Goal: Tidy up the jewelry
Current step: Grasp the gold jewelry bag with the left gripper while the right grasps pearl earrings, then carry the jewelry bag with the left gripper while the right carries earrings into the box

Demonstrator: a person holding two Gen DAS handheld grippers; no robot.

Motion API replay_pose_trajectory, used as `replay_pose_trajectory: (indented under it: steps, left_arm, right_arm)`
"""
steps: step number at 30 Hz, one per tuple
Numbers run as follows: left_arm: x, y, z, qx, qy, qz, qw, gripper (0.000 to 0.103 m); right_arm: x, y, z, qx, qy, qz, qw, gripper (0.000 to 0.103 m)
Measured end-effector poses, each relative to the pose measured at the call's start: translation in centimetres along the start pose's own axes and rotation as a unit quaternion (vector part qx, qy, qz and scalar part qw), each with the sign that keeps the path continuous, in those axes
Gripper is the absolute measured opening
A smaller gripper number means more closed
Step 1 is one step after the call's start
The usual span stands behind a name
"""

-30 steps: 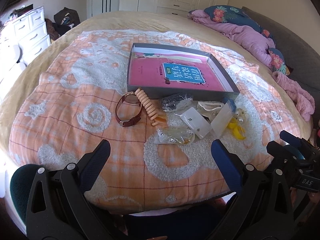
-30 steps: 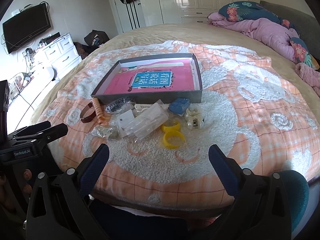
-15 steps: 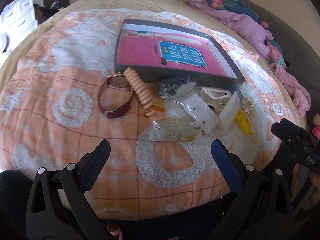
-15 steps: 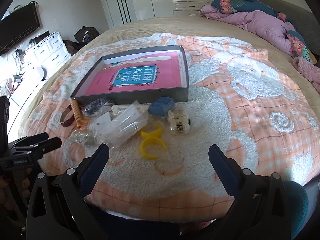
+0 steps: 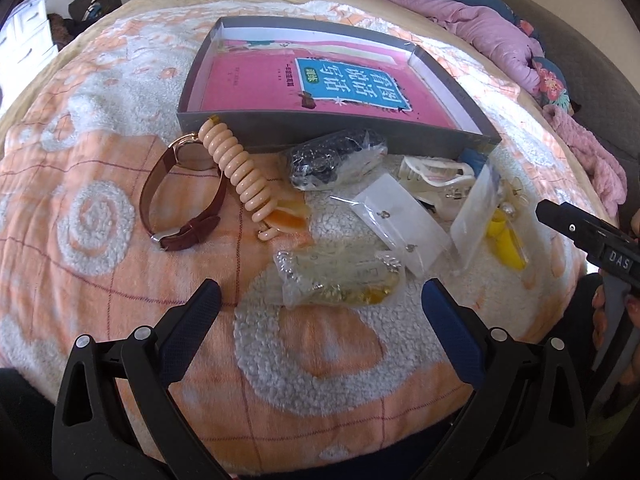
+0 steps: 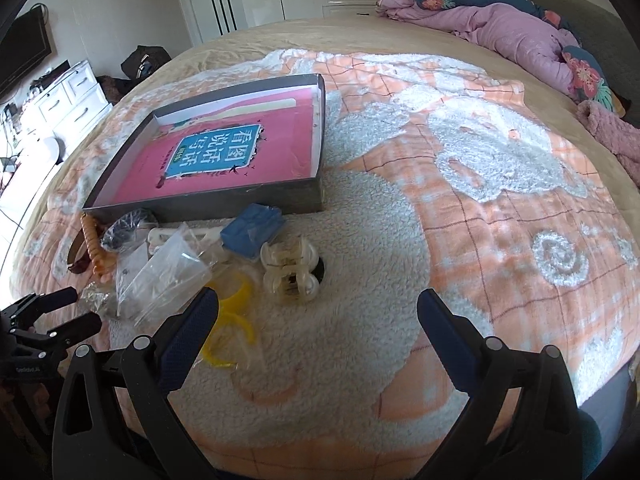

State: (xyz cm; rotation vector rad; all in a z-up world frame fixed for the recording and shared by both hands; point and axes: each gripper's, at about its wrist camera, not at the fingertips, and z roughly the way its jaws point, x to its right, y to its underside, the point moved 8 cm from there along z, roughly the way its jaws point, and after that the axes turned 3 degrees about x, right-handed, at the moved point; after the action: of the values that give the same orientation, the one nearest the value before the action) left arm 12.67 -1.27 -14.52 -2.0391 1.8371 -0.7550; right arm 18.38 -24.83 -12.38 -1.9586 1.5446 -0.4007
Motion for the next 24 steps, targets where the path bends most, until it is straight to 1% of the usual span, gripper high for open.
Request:
replay_pose_trajectory:
  steps: [2,4,5,6,7,8,11,15,17,18,19,21,22,23,24]
  left_arm:
    - [0.0,-0.1,0.1,0.005,-0.005,0.008,0.9999,0.09]
    - [0.1,-0.2,0.3,0.008,-0.008,0.016,0.9998,0.079]
    - [0.2,-0.3,0.4,0.008,-0.008,0.019,0.9998,0.077]
    - [0.3,-0.4,0.4,0.009,-0.005,0.021,0.9997,0.073]
    - [0.4,-0.5,0.4,0.009,-0.003,0.024,0.9997,0.065]
    - [0.7,-0.5,0.5,0.009,0.001,0.028,0.9996,0.061]
    - [1.2,-0.6,0.6,0.011,-0.003,0.043,0.999,0.058]
    - [1.1,-0.9,0.5,0.014,0.006,0.037,0.9992,0.056]
    - [1.1,-0.9,0.2,0.015,0.01,0.036,0.9992,0.055]
    - [1.2,-0.9,-0.1,0.018,0.011,0.037,0.9991,0.055]
    - [1.3,-0.8,-0.4,0.02,0.011,0.039,0.999,0.055]
    - [1.2,-0.9,-0.8,0.021,0.016,0.035,0.999,0.055]
    - [1.1,-0.9,-1.0,0.022,0.016,0.033,0.9991,0.055]
    - [1.1,-1.0,-1.3,0.025,0.015,0.033,0.999,0.055]
    - [1.1,-1.1,-1.6,0.029,0.013,0.034,0.9989,0.055]
  right_arm:
    - [0.2,-0.2,0.7,-0.006,0.003,-0.002,1.0,0.099]
    - [0.3,-0.3,1.2,-0.009,-0.003,-0.005,1.0,0.098]
    - [0.3,-0.4,1.5,-0.01,-0.006,-0.008,1.0,0.098]
    - [0.2,-0.4,1.7,-0.011,-0.008,-0.009,1.0,0.098]
    - [0.2,-0.4,1.9,-0.014,-0.011,-0.01,1.0,0.093]
    - [0.1,-0.4,2.2,-0.017,-0.016,-0.011,1.0,0.087]
    - [-0.3,-0.3,3.1,-0.028,-0.028,-0.014,0.999,0.078]
    - [-0.7,-0.5,3.7,-0.032,-0.045,-0.015,0.998,0.067]
    - [-0.8,-0.6,3.8,-0.03,-0.048,-0.019,0.998,0.058]
    - [-0.8,-0.5,4.0,-0.033,-0.051,-0.017,0.998,0.055]
    - [-0.8,-0.5,4.2,-0.034,-0.053,-0.016,0.998,0.05]
    - [-0.9,-0.6,4.4,-0.034,-0.055,-0.021,0.998,0.045]
    - [-1.1,-0.5,4.5,-0.033,-0.063,-0.025,0.997,0.038]
    - [-1.3,-0.5,4.5,-0.033,-0.072,-0.03,0.996,0.035]
    - [-1.5,-0.6,4.4,-0.03,-0.071,-0.035,0.996,0.035]
